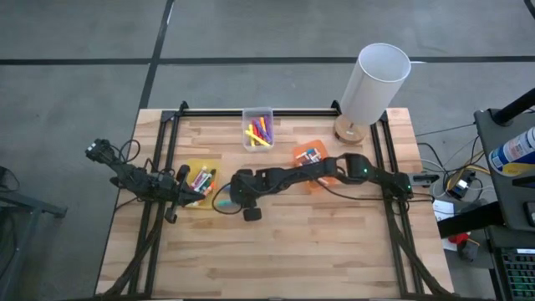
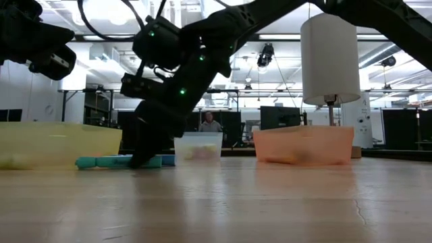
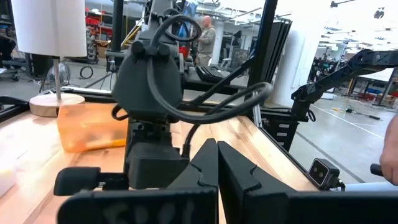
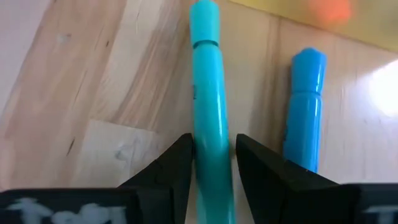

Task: Pick & Place Markers
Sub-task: Put the light blue highlighter into the transparent bin

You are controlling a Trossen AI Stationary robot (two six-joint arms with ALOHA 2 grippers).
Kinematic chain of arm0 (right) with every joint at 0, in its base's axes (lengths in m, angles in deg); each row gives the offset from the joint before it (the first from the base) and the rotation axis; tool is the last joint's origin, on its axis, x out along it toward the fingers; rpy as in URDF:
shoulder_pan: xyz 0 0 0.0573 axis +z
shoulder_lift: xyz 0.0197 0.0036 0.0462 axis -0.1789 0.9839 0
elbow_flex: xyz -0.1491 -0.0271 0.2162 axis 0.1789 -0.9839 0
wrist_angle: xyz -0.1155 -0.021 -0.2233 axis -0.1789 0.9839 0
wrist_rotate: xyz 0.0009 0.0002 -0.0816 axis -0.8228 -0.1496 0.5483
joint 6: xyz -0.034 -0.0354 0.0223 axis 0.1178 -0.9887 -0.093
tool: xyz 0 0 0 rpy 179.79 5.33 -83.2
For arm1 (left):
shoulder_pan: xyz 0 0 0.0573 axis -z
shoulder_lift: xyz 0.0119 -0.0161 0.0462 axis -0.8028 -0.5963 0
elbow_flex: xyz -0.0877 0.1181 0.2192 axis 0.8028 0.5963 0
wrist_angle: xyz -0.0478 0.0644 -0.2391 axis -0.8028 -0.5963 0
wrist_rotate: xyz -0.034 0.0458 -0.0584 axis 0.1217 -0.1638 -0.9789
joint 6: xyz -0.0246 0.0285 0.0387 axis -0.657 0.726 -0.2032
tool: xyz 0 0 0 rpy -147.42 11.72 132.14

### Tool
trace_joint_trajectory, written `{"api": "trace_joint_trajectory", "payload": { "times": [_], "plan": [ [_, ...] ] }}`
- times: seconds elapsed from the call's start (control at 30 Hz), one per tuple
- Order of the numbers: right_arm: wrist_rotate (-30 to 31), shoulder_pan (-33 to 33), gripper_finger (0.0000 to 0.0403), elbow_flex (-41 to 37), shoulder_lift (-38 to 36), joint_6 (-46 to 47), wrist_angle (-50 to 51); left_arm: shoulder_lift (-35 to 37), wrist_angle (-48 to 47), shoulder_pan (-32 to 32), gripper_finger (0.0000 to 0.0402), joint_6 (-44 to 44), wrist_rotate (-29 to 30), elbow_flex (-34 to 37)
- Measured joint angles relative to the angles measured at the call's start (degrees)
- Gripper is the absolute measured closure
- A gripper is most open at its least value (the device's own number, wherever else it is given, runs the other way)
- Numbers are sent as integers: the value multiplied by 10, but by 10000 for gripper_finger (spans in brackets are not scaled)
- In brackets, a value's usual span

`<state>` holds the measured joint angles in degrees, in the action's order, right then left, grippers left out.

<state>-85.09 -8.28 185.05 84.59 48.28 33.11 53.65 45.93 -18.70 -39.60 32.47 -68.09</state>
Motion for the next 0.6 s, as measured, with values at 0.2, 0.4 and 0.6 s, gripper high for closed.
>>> {"api": "trace_joint_trajectory", "payload": {
  "times": [0.2, 0.4, 0.6],
  "plan": [
    [-86, 0, 300, -11, -1, 82, 0, 0, 0, 0, 402, 0, 0, 0],
    [-132, 27, 344, -6, -3, 144, 18, 0, 0, 0, 402, 0, 0, 0],
    [-140, 57, 346, 19, -7, 184, 47, 0, 0, 0, 402, 0, 0, 0]
  ]
}}
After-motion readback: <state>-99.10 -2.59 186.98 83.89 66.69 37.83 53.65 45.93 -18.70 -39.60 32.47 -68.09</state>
